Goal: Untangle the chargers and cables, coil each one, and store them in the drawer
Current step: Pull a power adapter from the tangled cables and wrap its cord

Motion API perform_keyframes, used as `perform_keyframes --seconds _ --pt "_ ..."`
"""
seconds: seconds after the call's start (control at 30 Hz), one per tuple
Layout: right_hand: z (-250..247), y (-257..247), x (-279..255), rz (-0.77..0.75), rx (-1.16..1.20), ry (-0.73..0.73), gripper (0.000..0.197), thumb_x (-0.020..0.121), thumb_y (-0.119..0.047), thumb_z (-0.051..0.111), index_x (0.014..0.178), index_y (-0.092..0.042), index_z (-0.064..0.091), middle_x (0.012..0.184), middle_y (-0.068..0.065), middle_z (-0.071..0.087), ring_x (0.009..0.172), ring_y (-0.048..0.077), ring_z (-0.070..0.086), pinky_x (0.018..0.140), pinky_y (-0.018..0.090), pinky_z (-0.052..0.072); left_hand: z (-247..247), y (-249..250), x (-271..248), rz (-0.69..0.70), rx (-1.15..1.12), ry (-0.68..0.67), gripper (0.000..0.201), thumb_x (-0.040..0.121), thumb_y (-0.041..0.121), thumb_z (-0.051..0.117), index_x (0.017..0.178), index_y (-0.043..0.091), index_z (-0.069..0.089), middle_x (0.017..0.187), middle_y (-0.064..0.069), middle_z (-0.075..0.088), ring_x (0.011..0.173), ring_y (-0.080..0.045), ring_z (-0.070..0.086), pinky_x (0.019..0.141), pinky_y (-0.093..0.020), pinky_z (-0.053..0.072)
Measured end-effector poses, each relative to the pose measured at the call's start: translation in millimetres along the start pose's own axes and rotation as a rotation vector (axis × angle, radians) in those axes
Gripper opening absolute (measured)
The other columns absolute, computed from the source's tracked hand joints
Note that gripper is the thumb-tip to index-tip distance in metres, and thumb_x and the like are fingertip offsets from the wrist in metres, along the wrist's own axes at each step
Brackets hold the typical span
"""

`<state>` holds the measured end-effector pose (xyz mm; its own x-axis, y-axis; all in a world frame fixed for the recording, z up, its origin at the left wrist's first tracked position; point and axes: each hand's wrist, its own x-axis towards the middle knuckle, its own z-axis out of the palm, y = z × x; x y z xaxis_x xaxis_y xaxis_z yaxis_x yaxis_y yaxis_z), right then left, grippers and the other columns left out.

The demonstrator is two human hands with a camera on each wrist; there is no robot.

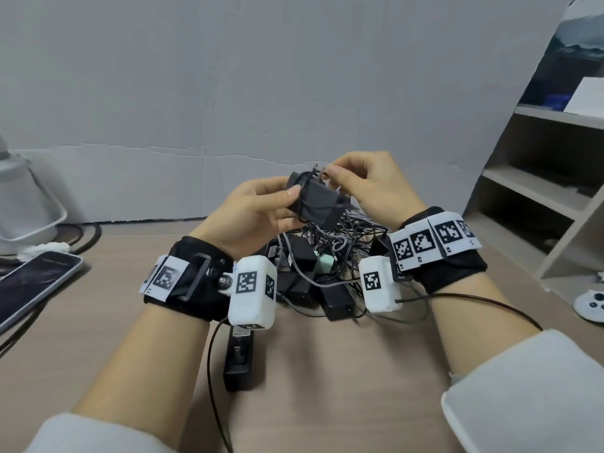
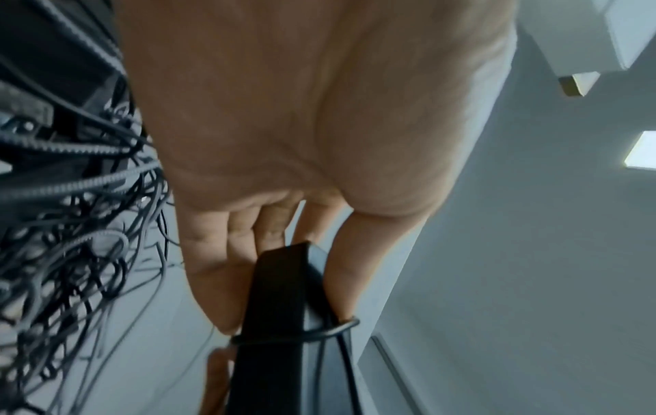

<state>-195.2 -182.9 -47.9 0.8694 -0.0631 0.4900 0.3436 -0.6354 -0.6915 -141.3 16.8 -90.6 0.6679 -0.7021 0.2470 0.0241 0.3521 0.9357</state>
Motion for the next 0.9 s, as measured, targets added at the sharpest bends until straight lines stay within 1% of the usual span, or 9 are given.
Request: perform_keyframes --seconds 0.1,0.17,0.3,0.4,0.47,0.6,0.7,0.77,0.9 --pt "5.8 1.5 -3.6 0.023 -0.124 -0.053 0.025 0.101 -0.01 0.052 0.085 -0.005 0.07 0.078 0.012 0.072 0.06 0.006 0.055 0.061 0.021 0.044 3.8 5.0 1.0 0.074 -0.164 0.075 0.05 0.101 0.015 0.052 0.142 -0.013 0.043 0.138 -0.028 0.053 0.11 -0.025 0.063 0.09 -0.028 0.057" --pt "11.3 2.1 -4.8 0.049 -0.258 -0.137 0.03 0.105 -0.018 0.046 0.084 -0.013 0.066 0.077 0.006 0.072 0.064 0.013 0.059 0.065 0.029 0.045 6.2 7.4 2.2 0.114 -0.278 0.168 0.05 0.1 0.014 0.055 0.14 -0.014 0.045 0.136 -0.024 0.057 0.102 -0.018 0.064 0.08 -0.021 0.057" --pt "23.2 7.9 -5.4 0.166 -0.538 -0.306 0.027 0.108 -0.029 0.038 0.098 -0.019 0.061 0.091 0.005 0.071 0.087 0.026 0.064 0.086 0.04 0.049 5.4 10.1 6.0 0.161 -0.413 0.32 0.043 0.096 0.013 0.061 0.131 -0.011 0.055 0.139 -0.023 0.057 0.114 -0.022 0.061 0.082 -0.02 0.057" --pt "30.7 3.3 -10.6 0.223 -0.754 -0.407 0.023 0.108 -0.026 0.036 0.103 -0.022 0.058 0.101 0.0 0.061 0.102 0.024 0.052 0.105 0.052 0.034 -0.9 11.6 8.3 0.153 -0.575 0.391 0.025 0.094 0.012 0.064 0.113 -0.002 0.065 0.136 -0.02 0.061 0.114 -0.023 0.063 0.083 -0.021 0.057" --pt "34.8 -0.4 -13.8 0.239 -0.798 -0.481 0.027 0.107 -0.025 0.037 0.115 -0.019 0.062 0.112 0.003 0.062 0.109 0.026 0.052 0.106 0.05 0.035 -6.0 10.9 9.2 0.168 -0.571 0.439 0.036 0.095 0.013 0.063 0.126 -0.003 0.061 0.135 -0.018 0.062 0.116 -0.023 0.062 0.085 -0.021 0.055" --pt "37.2 -12.7 -16.7 0.165 -0.727 -0.586 0.028 0.106 -0.027 0.042 0.104 -0.013 0.065 0.097 0.01 0.067 0.095 0.03 0.061 0.084 0.038 0.05 -14.8 1.5 12.5 0.24 -0.239 0.625 0.044 0.095 0.012 0.066 0.135 0.0 0.051 0.115 -0.007 0.069 0.105 -0.017 0.066 0.094 -0.028 0.048" --pt "34.1 -29.9 -18.9 0.058 -0.662 -0.569 0.036 0.105 -0.028 0.047 0.072 -0.019 0.057 0.07 0.002 0.057 0.072 0.022 0.055 0.059 0.03 0.038 -13.0 -2.0 10.6 0.267 -0.11 0.614 0.035 0.093 0.006 0.069 0.123 0.006 0.052 0.119 -0.016 0.067 0.113 -0.03 0.068 0.103 -0.039 0.051" --pt "32.6 -40.6 -20.6 -0.022 -0.598 -0.52 0.036 0.103 -0.031 0.052 0.069 -0.025 0.06 0.066 -0.004 0.058 0.067 0.013 0.055 0.058 0.028 0.039 -11.4 -2.5 8.0 0.281 -0.041 0.591 0.036 0.09 0.004 0.071 0.122 0.003 0.054 0.123 -0.022 0.064 0.111 -0.033 0.069 0.098 -0.043 0.056" --pt "26.8 -50.7 -18.5 -0.139 -0.374 -0.272 0.017 0.095 -0.029 0.065 0.086 -0.021 0.077 0.075 -0.005 0.071 0.073 0.009 0.064 0.068 0.029 0.048 -7.9 0.2 2.7 0.21 0.039 0.464 0.04 0.083 0.009 0.076 0.119 0.004 0.06 0.114 -0.018 0.07 0.1 -0.031 0.072 0.086 -0.041 0.058"
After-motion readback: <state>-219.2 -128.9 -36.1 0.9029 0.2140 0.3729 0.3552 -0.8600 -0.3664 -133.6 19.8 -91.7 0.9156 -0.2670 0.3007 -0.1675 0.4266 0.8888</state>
